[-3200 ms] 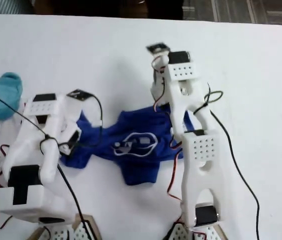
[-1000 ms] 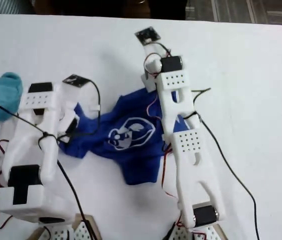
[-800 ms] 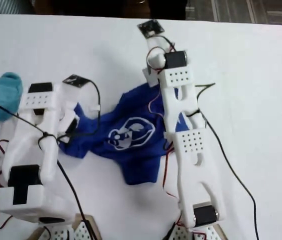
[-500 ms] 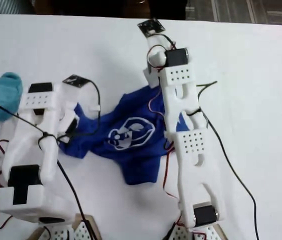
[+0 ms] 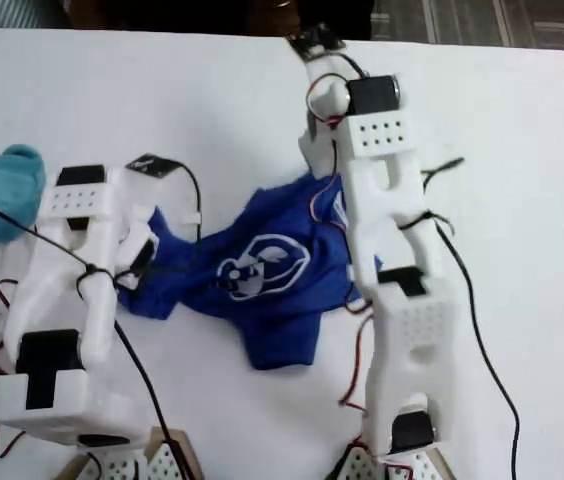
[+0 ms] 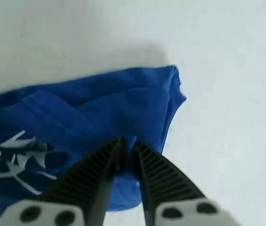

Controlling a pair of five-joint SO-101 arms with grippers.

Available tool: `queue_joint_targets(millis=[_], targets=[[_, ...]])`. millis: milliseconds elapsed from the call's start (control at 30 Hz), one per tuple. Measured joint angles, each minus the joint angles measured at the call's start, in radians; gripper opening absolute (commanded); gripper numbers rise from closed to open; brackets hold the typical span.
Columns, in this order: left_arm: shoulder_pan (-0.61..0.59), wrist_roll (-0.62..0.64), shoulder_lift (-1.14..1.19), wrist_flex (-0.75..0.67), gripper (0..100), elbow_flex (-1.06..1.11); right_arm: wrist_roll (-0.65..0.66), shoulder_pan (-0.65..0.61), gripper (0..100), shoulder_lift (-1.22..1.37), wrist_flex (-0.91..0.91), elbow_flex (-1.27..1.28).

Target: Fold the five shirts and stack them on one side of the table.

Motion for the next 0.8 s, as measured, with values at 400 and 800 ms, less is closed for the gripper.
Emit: queue_joint_targets(millis=[400,800], targets=[[0.046,-0.032,0.000,0.058,3,-0.106,0.000,0.095,2.2,-0.726,-0.520,1.002],[0.206,0.160,0.000,0.143,3,-0.437,-0.037,0.437,2.1,-1.452,-0.795,1.625]])
